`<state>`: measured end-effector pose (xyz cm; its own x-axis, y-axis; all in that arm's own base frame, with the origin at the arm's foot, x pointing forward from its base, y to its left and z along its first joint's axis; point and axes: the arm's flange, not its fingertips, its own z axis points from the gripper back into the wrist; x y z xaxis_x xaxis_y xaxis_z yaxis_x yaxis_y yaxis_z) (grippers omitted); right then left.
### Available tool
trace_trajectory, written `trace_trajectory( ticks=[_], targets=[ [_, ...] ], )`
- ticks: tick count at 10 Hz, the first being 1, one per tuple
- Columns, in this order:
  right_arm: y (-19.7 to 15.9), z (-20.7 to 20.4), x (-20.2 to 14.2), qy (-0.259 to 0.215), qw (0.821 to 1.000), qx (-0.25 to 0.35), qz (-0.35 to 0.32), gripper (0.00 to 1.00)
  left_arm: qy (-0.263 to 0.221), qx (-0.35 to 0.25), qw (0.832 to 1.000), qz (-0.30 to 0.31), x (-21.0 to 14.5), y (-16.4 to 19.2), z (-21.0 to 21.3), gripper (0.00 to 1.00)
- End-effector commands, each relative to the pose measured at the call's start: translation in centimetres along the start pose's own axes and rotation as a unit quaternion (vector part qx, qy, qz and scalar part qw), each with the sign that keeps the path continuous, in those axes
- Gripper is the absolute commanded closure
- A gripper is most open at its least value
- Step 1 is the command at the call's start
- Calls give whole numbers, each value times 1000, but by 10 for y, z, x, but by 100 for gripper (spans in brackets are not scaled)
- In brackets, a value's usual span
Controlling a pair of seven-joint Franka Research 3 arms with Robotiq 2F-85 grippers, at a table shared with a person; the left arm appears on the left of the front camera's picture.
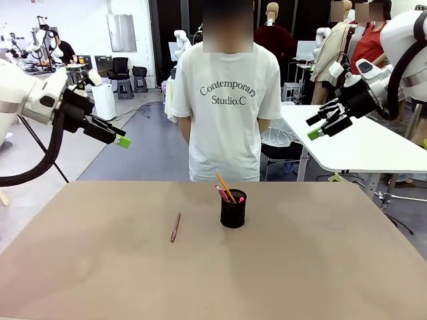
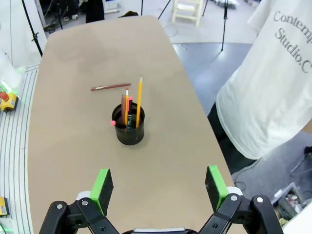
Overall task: Place the pens into the pen holder.
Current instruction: Pick up a writing instrument from the table and place it into the Pen holder.
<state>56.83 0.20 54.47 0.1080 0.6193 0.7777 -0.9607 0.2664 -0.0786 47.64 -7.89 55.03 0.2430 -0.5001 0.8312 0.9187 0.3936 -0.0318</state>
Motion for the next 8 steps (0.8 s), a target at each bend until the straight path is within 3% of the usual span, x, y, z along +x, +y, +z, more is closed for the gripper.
trace_trajectory(
  ticks=[1, 4, 8],
  targets=[
    [-3, 0, 3, -2, 1000, 2, 4, 0, 0, 0, 1000, 0, 0, 0, 0, 0],
    [-3, 0, 3, -2, 1000, 2, 4, 0, 95, 112, 984, 104, 16, -26, -53, 0],
    [-3, 0, 3, -2, 1000, 2, 4, 0, 177, 208, 947, 169, 2, -47, -126, 0]
  ],
)
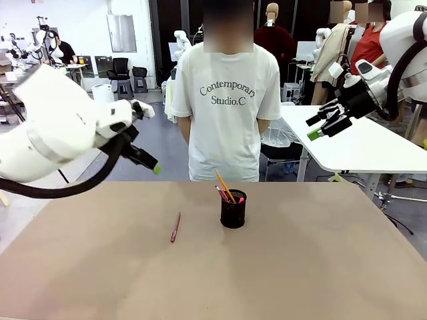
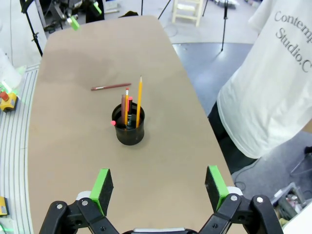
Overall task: Place the pens into the pen holder.
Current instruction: Pick up a writing instrument from the table and place it into the Pen holder.
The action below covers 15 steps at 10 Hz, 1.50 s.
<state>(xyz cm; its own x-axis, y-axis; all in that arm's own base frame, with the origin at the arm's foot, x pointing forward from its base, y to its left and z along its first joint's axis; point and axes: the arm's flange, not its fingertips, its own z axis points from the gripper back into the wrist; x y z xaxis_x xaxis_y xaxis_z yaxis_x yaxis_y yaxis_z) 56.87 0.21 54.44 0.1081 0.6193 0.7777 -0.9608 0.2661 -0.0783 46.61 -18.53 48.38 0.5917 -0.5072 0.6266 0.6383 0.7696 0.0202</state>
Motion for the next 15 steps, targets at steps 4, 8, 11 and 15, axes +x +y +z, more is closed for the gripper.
trace_trajectory(
  ticks=[4, 8, 11, 15],
  targets=[
    [-3, 0, 3, -2, 1000, 2, 4, 0, 55, 15, 998, 24, -10, -9, -31, 0],
    [-3, 0, 3, -2, 1000, 2, 4, 0, 124, 186, 962, 160, 5, -13, -61, 0],
    [-3, 0, 3, -2, 1000, 2, 4, 0, 177, 295, 893, 291, 27, -12, -113, 0],
    [-3, 0, 3, -2, 1000, 2, 4, 0, 211, 251, 888, 323, 33, 0, -157, 0]
  ],
)
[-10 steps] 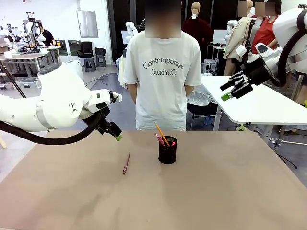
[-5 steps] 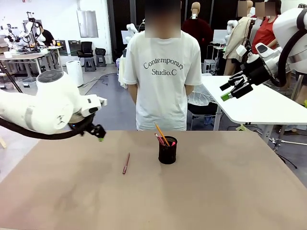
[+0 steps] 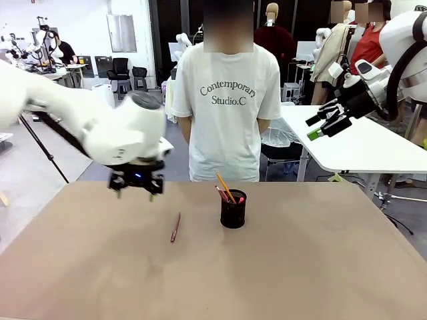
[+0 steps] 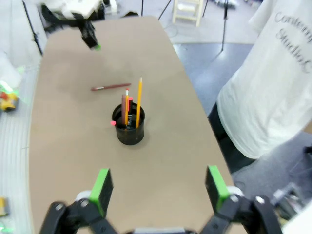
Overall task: Place the pens into the pen holder.
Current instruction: Pick up a writing instrument from the table and place it into the Pen holder.
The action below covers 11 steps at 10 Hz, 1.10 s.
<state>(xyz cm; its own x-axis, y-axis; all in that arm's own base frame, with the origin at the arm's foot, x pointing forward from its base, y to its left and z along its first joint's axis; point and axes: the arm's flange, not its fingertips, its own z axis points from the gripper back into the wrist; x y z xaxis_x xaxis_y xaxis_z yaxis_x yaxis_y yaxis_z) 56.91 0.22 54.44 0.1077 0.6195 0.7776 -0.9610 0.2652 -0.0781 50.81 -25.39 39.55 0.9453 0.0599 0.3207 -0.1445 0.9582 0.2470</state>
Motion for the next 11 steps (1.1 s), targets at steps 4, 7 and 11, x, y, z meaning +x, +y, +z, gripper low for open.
trace_trajectory(
  ticks=[4, 7, 11],
  targets=[
    [-2, 1, 3, -2, 1000, 1, 3, 0, 6, -157, 987, -47, 56, -26, -49, 0],
    [-2, 1, 3, -2, 1000, 1, 3, 0, 22, -174, 981, -86, 62, -27, -49, 0],
    [-2, 1, 3, -2, 1000, 1, 3, 0, 48, -142, 982, -115, 58, -47, -66, 0]
  ],
)
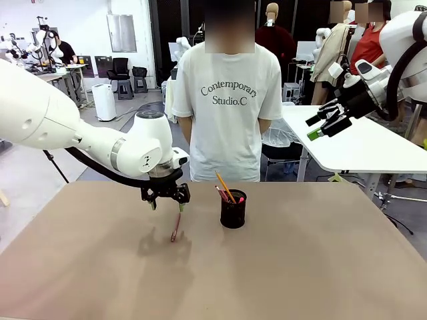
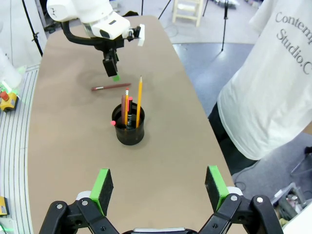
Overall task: Place the pens into the pen holder.
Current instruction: Pick up a writing instrument from the table and place it into the Pen holder.
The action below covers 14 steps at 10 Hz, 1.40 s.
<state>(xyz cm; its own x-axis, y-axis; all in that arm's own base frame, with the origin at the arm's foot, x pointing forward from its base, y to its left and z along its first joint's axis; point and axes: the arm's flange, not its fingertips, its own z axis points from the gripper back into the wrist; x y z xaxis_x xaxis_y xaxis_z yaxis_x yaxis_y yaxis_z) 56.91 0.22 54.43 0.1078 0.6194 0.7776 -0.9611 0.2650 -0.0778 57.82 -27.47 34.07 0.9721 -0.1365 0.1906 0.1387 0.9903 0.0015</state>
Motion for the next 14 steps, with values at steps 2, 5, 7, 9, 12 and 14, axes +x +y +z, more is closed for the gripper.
trace_trajectory(
  ticks=[2, 5, 7, 9, 12, 14],
  targets=[
    [-2, 1, 3, -2, 1000, 1, 3, 0, -4, 21, 1000, -2, 13, -6, -13, 0],
    [-2, 1, 3, -2, 1000, 1, 3, 0, 6, 18, 1000, -3, 10, -11, -25, 0],
    [-2, 1, 3, -2, 1000, 1, 3, 0, -10, 13, 1000, -25, 6, -14, -30, 0],
    [-2, 1, 3, -2, 1000, 1, 3, 0, -1, 18, 1000, -23, 7, -18, -32, 39],
    [-2, 1, 3, -2, 1000, 1, 3, 0, 7, 21, 999, -25, 8, -21, -36, 97],
    [-2, 1, 3, -2, 1000, 1, 3, 0, 14, 21, 999, -24, 9, -22, -43, 100]
  ],
)
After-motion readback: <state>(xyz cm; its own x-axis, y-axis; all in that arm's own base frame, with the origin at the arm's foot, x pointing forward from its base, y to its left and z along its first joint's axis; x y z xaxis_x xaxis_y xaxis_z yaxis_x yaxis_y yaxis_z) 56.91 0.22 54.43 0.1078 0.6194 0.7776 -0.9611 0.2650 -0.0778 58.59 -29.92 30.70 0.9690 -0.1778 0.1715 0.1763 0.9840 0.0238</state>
